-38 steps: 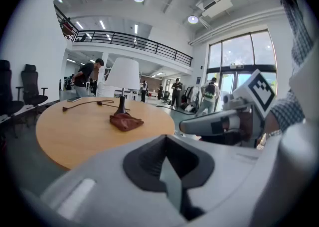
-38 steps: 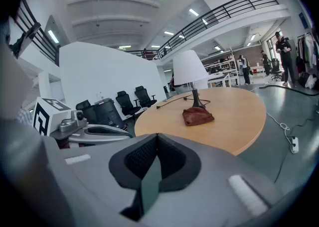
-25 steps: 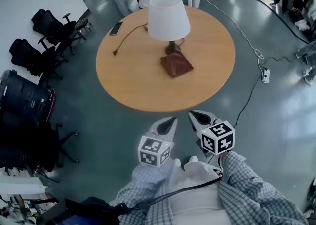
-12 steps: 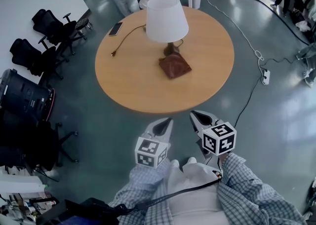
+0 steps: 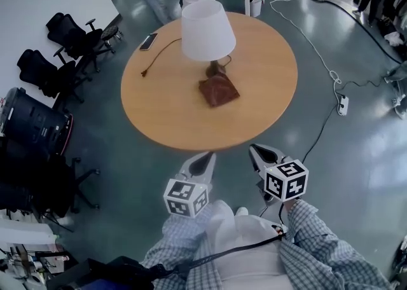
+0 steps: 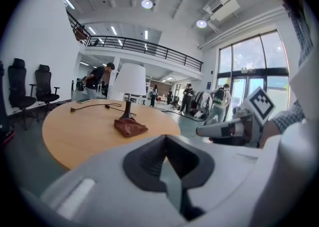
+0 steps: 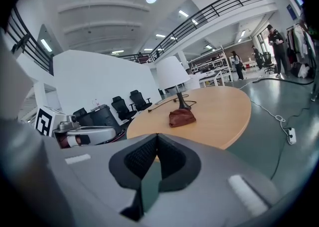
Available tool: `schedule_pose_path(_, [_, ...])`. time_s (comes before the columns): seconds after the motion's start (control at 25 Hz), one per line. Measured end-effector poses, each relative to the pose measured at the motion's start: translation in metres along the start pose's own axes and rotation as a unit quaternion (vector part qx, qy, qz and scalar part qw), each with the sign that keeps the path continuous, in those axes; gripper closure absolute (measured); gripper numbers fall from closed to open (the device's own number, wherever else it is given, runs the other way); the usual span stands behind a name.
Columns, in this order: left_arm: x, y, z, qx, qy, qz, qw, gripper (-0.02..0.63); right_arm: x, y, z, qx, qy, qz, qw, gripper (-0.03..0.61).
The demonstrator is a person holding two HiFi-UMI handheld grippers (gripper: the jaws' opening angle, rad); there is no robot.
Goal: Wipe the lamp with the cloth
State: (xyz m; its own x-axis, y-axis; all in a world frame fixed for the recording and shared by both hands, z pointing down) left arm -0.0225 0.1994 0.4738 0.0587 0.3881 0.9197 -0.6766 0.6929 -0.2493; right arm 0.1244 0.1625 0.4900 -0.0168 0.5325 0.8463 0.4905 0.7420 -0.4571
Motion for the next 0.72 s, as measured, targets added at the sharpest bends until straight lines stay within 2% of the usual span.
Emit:
schedule_pose_path(0.12, [-0.002,-0.008,0.001,0.000,0.000,-0.002,1.0000,0.615,0.000,0.001,-0.004,-0.014,0.018,0.003,1.000,0.575])
schedule_pose_path(0.28, [-0.009,-0.020,0.013,0.002,-0.011,0.001,0.9999,0.615,-0.005,-0.016,-0.012,-0.007,0.018,0.006,1.000,0.575])
schedule_pose_path(0.48, [-0.019,-0.039,0.055,-0.006,-0.007,0.000,1.0000,0.615,-0.028,-0.049,-0.015,-0.001,0.024,-0.001,1.000,0.575])
schedule_pose_path(0.72, [-0.045,-0.065,0.109,0.007,0.004,-0.005,0.9999,0.615,-0.066,-0.106,-0.015,0.000,0.029,-0.006,1.000,0.575])
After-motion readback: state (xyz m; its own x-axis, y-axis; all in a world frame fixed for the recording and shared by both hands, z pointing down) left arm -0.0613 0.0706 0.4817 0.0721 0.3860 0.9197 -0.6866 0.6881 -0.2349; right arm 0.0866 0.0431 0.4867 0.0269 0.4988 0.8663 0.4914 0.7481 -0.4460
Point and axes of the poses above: the fingertips, and each gripper's own axes: y backward along the fingers, z to its left, x out of its underside, the point moved 4 cm from there along y, backward along the fingers, and after that the axes turned 15 degrees about x, right-handed, at the moved point
